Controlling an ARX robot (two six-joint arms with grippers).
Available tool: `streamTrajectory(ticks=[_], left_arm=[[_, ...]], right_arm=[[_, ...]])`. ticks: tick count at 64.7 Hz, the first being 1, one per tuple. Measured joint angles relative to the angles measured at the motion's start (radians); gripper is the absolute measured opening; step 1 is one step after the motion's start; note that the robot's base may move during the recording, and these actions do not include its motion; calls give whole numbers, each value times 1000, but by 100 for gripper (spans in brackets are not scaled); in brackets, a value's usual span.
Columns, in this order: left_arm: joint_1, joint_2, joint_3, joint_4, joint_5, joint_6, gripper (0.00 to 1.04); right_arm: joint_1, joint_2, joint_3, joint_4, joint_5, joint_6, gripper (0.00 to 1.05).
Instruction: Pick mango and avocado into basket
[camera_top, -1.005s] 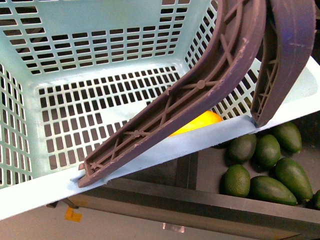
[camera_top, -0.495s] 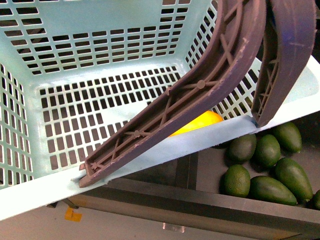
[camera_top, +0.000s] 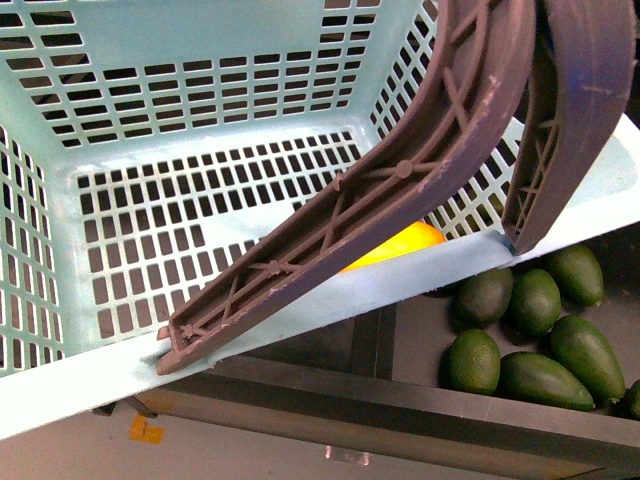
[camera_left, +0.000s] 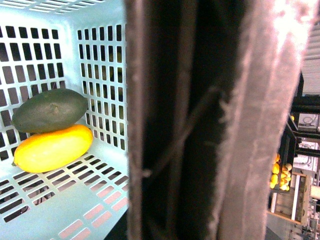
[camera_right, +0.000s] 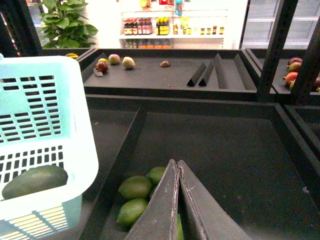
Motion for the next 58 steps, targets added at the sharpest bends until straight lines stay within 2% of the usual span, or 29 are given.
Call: streamTrajectory(ticks=[6, 10, 16, 21, 27, 36, 38, 39, 40, 41, 46, 47, 52, 58], left_arm=[[0, 0, 0, 0, 1, -4, 14], [0, 0, 0, 0, 0, -5, 14], [0, 0, 0, 0, -1, -1, 14], [0, 0, 0, 0, 0, -2, 14], [0, 0, 0, 0, 0, -2, 14], [0, 0, 0, 0, 0, -2, 14], [-8, 0, -8, 27, -52, -15, 14], [-17, 0, -23, 75, -117, -43, 14], [-21, 0, -31, 102, -135, -60, 14], [-28, 0, -43, 150, -224, -106, 14], [-43, 29, -52, 277, -476, -225, 14], [-39, 34, -48, 282, -499, -233, 14], [7, 88, 0, 292, -518, -247, 14], [63, 182, 78, 280, -455, -295, 14]], right_arm=[[0, -2, 0, -2, 0, 0, 2], [0, -2, 0, -2, 0, -1, 9], [0, -2, 0, -2, 0, -1, 25], [0, -2, 0, -2, 0, -1, 44], [0, -3, 0, -2, 0, -1, 58], [0, -3, 0, -2, 0, -1, 93], [0, -2, 0, -2, 0, -1, 97], [0, -3, 0, -2, 0, 0, 98], [0, -3, 0, -2, 1, -1, 97], [0, -3, 0, -2, 1, -1, 96], [0, -3, 0, -2, -2, -1, 96], [0, -3, 0, -2, -1, -1, 96], [0, -3, 0, -2, 1, -1, 96], [0, -3, 0, -2, -2, -1, 96]])
